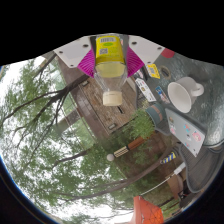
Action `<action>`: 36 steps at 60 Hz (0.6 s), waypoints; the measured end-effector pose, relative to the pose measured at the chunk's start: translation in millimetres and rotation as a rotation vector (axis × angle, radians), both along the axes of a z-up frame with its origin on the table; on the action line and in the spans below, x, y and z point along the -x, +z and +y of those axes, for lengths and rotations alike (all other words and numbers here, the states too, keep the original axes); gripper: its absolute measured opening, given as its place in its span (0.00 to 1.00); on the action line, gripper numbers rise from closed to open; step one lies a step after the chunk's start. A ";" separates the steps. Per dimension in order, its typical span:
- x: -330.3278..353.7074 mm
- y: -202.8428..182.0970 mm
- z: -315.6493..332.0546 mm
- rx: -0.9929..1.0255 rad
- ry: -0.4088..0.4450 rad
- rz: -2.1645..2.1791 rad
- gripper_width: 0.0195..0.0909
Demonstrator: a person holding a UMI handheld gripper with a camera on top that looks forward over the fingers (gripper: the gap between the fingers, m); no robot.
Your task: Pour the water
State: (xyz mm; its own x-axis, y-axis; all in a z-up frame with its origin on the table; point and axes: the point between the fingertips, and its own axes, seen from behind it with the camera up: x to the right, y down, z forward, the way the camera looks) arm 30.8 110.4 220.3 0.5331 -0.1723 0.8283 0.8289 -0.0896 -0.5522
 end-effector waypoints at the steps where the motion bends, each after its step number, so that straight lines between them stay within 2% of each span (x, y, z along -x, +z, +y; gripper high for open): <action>1: -2.3 10.9 1.5 0.015 0.011 -0.094 0.25; 4: 12.4 24.0 29.6 0.021 0.035 -0.336 0.25; 7: 37.5 20.6 36.2 0.042 0.046 -0.634 0.25; 9: 47.9 11.5 55.9 0.040 0.075 -0.795 0.25; 13: 74.6 -2.4 50.1 0.059 0.101 -1.141 0.25; 15: 77.0 -9.1 77.9 0.097 0.167 -1.247 0.25; 17: 88.5 -20.4 59.4 0.100 0.151 -1.379 0.25; 18: 83.1 -19.2 80.7 0.117 0.189 -1.390 0.25; 19: 90.9 -27.3 61.5 0.117 0.162 -1.457 0.25; 20: 90.8 -31.8 83.6 0.134 0.210 -1.460 0.25; 21: 93.3 -34.7 82.7 0.137 0.223 -1.488 0.25; 22: 95.7 -43.6 64.2 0.123 0.198 -1.533 0.25; 23: 98.7 -39.2 84.4 0.139 0.234 -1.529 0.25; 28: 100.3 -39.9 83.1 0.152 0.230 -1.558 0.25; 29: 101.7 -48.1 76.0 0.122 0.183 -1.569 0.25; 30: 101.5 -47.2 74.6 0.122 0.183 -1.568 0.26; 31: 101.5 -46.6 73.3 0.122 0.184 -1.569 0.26; 32: 102.6 -39.9 86.2 0.154 0.234 -1.560 0.26; 36: 101.9 -38.0 79.3 0.152 0.243 -1.549 0.25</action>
State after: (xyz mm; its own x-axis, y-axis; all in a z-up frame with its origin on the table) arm -71.1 189.6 182.3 -0.8142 -0.0800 0.5751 0.5604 0.1508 0.8144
